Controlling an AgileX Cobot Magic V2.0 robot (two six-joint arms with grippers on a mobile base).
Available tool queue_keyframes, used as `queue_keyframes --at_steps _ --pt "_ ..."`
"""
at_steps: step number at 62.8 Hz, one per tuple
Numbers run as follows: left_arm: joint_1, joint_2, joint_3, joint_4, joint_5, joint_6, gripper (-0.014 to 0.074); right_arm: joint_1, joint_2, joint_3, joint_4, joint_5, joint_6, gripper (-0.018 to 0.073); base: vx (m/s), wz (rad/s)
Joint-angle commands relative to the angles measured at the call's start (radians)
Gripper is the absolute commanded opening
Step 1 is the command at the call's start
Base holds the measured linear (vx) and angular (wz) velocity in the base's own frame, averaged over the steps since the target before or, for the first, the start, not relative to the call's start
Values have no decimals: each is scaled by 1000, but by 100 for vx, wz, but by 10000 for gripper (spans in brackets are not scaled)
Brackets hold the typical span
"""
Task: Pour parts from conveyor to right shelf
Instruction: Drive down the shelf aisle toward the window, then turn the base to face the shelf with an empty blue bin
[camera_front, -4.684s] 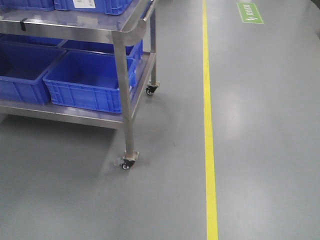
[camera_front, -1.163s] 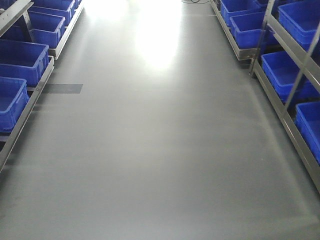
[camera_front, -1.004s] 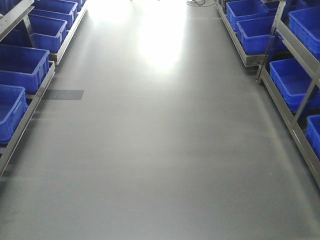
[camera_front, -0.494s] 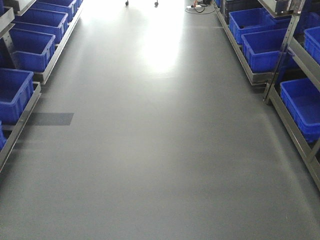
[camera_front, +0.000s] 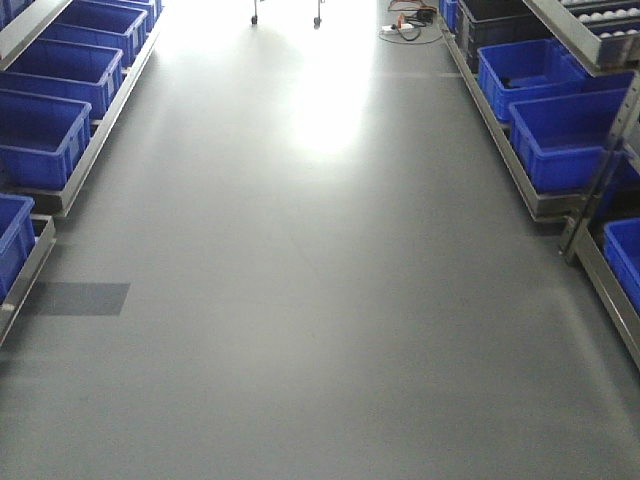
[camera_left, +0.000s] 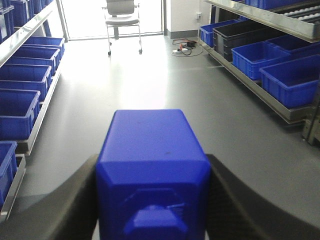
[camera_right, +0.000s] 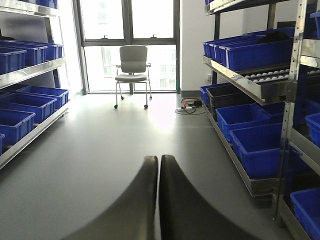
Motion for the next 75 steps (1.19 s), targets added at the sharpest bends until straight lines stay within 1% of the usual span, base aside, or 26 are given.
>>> queue_keyframes --at_steps 1,52,64,75 --pt "-1 11 -27 -7 -80 -1 -6 1 -12 15 -2 -76 -3 -10 61 7" --pt "-1 11 -27 -7 -80 -1 -6 1 -12 15 -3 -76 -3 -10 56 12" --pt "-1 11 -27 -7 -80 -1 -6 1 -12 15 -3 -76 -3 -10 45 34" --pt "-1 11 -27 -7 -80 -1 -6 1 -12 15 -3 -76 -3 -10 40 58"
